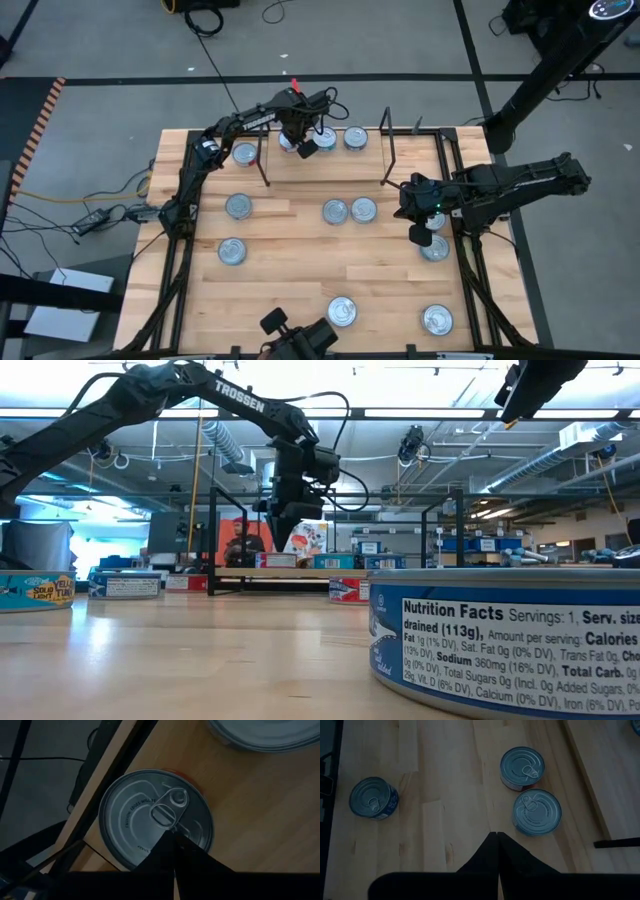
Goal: Stack canned seafood by type on shelf
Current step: Put the red tuna can on the shelf, then put the blue tuna can on the shelf
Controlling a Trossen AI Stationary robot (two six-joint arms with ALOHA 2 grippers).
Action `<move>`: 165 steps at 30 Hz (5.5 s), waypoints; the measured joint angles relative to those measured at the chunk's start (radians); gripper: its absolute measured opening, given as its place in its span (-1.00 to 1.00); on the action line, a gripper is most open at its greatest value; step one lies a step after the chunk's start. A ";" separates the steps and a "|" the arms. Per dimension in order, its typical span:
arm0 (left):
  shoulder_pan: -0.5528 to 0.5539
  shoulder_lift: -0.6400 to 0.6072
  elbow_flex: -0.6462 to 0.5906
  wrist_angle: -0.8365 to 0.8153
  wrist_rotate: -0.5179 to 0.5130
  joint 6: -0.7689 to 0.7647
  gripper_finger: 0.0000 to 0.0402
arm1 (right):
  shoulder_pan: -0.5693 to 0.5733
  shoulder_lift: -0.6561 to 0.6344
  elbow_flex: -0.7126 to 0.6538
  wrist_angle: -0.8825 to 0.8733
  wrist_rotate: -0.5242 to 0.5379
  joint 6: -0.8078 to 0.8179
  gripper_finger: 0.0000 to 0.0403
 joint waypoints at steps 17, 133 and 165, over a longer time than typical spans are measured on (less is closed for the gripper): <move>-0.090 -0.069 0.019 -0.030 -0.022 -0.049 -1.00 | 0.003 -0.053 0.000 0.034 0.000 0.015 -0.97; -0.585 -0.967 -1.271 1.639 0.518 -0.292 -1.00 | 0.340 0.289 -0.217 0.331 -0.261 0.946 -0.63; -0.537 -0.966 -1.271 1.585 0.412 -0.274 -1.00 | 0.724 0.419 -0.293 0.381 -0.286 0.592 -0.59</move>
